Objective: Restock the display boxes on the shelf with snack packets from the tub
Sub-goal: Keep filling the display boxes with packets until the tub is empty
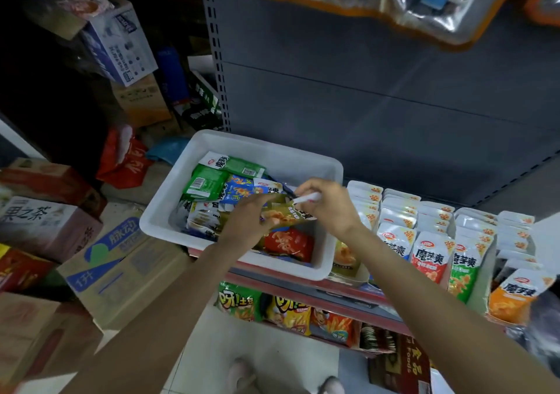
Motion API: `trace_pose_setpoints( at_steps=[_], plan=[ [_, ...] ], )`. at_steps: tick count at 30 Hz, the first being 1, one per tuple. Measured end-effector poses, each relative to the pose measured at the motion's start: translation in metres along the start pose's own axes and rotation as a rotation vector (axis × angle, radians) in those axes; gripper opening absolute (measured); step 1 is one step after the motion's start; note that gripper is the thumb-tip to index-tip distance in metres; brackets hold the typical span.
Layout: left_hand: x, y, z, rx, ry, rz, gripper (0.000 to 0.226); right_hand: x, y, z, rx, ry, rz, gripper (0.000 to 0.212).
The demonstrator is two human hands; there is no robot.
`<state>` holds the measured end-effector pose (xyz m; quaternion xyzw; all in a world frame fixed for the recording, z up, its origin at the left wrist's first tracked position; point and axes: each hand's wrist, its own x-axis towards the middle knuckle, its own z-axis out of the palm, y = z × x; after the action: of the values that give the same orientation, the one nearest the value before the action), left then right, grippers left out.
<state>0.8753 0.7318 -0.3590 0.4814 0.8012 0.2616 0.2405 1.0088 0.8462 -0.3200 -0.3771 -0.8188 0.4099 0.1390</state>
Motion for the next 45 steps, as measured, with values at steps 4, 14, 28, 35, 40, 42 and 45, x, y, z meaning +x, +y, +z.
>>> trace_pose_setpoints(
  at_steps=[4, 14, 28, 35, 40, 42, 45],
  plan=[
    [0.007, 0.022, 0.004, -0.13, 0.011, 0.062, 0.028, -0.003, 0.004, -0.023, 0.163, 0.102, -0.027, 0.016],
    [0.019, 0.067, 0.033, -0.32, -0.056, 0.019, 0.03, -0.029, 0.034, -0.086, 0.304, 0.233, 0.056, 0.017],
    [0.022, 0.079, 0.071, -0.249, -0.234, -0.073, 0.054, -0.046, 0.068, -0.119, -0.082, 0.261, 0.08, 0.015],
    [0.021, 0.082, 0.071, -0.252, -0.223, -0.097, 0.063, -0.04, 0.073, -0.107, -0.255, 0.106, -0.002, 0.013],
    [0.021, 0.085, 0.07, -0.234, -0.214, -0.095, 0.06, -0.031, 0.079, -0.079, -0.508, -0.028, -0.001, 0.037],
    [0.021, 0.086, 0.071, -0.222, -0.206, -0.1, 0.059, -0.033, 0.08, -0.07, -0.593, -0.04, 0.001, 0.041],
    [0.02, 0.083, 0.074, -0.225, -0.2, -0.096, 0.056, -0.042, 0.086, -0.058, -0.691, 0.046, -0.068, 0.041]
  ],
)
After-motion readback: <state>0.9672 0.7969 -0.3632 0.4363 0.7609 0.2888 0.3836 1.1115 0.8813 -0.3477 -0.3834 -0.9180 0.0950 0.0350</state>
